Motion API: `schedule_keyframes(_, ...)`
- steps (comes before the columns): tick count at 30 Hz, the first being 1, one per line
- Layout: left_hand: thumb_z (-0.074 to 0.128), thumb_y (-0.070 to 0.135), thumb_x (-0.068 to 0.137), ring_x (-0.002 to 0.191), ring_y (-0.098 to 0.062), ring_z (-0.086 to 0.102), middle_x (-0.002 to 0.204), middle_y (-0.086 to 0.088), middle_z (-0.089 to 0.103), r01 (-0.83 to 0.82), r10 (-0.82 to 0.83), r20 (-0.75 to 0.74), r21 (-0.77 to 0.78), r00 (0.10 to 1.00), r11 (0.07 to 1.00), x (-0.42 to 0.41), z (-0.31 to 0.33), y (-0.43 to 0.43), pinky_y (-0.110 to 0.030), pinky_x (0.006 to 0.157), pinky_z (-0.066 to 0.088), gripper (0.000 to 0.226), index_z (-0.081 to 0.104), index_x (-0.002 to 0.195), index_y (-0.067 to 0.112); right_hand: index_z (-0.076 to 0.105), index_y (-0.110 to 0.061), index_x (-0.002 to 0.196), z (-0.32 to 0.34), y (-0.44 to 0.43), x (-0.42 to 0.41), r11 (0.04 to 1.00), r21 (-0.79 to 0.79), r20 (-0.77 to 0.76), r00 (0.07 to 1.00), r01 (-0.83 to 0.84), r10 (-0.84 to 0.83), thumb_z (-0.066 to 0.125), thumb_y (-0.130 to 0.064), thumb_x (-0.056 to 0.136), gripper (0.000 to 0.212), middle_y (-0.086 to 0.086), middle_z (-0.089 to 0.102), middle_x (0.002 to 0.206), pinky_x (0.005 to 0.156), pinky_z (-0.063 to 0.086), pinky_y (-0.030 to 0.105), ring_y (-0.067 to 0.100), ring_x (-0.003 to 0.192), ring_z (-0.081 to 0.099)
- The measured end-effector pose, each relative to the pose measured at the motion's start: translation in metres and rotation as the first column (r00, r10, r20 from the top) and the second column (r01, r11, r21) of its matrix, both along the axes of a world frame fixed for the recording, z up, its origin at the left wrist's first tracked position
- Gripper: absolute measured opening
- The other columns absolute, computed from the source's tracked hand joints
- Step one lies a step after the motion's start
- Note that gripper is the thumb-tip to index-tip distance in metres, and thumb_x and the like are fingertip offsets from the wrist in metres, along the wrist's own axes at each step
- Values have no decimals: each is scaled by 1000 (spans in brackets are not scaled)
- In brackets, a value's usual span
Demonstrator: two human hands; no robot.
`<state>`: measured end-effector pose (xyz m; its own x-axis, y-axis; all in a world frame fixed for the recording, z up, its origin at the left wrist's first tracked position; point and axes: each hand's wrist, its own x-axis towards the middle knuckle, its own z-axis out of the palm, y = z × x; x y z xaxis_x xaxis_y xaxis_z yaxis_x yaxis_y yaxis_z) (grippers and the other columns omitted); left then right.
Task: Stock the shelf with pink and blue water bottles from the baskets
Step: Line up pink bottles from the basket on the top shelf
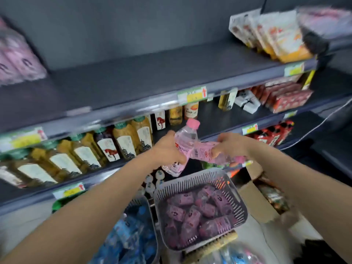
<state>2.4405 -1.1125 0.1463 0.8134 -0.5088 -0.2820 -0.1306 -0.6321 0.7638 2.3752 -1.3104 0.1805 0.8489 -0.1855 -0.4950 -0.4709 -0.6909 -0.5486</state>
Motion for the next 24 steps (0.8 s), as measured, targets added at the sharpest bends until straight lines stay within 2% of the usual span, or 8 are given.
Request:
schedule_keyframes(2,74,0,61,75,-14,65,95,-3,65,23,-20,50,-59,999,998,-3,40,15,-22,53,49,63,49,119,9,54,-8,106,41,11,3,998,-22,28,998,-56,57,74,-25,71,44,13,59,94,58,57,35,25,71,58)
schedule_keyframes(4,75,1,60,65,-10,63,84,-2,66,37,-25,114,-104,993,994,-5,78,33,-21,50,48,50,57,106,11,53,-6,107,80,25,5,993,-23,59,991,-116,117,72,-21,73,42,17,61,94,50,53,29,26,68,58)
schedule_keyframes(8,77,21,51,68,-15,63,84,-7,62,-79,123,251,-178,960,981,2,136,79,-34,54,54,58,52,102,9,57,-2,104,144,57,16,985,-72,224,959,-159,171,72,-19,74,38,14,60,82,45,48,26,21,54,56)
schedule_keyframes(10,77,25,47,75,-20,68,85,-8,66,-132,201,313,-228,928,965,7,159,104,-36,66,58,61,55,102,10,58,-5,106,169,75,27,975,-103,303,928,-196,218,73,-24,73,41,14,64,89,52,55,33,22,58,61)
schedule_keyframes(13,78,15,55,81,-23,70,88,-11,70,-238,337,309,-317,889,918,20,183,142,-39,74,58,50,59,101,9,59,-7,110,195,106,48,943,-222,374,872,-246,316,75,-35,71,51,18,68,99,68,60,41,29,74,68)
schedule_keyframes(17,80,33,40,84,-20,70,93,-6,70,-389,487,285,-339,826,857,49,182,194,-43,79,57,77,55,109,9,59,-1,111,213,161,78,893,-364,369,839,-266,400,78,-27,70,53,16,60,108,55,59,34,22,71,60)
schedule_keyframes(20,83,18,58,84,-20,65,93,-5,64,-466,564,248,-359,787,808,60,175,218,-35,72,53,64,45,108,11,58,-6,112,217,200,101,765,-567,282,801,-306,529,77,-29,68,53,12,60,109,52,56,32,26,73,63)
schedule_keyframes(24,78,4,71,80,-19,57,98,-6,58,-500,613,213,-410,761,763,85,157,243,-33,74,47,60,34,110,17,51,-17,117,210,245,128,470,-826,134,702,-310,699,76,-37,70,57,4,57,104,64,43,29,27,83,56)
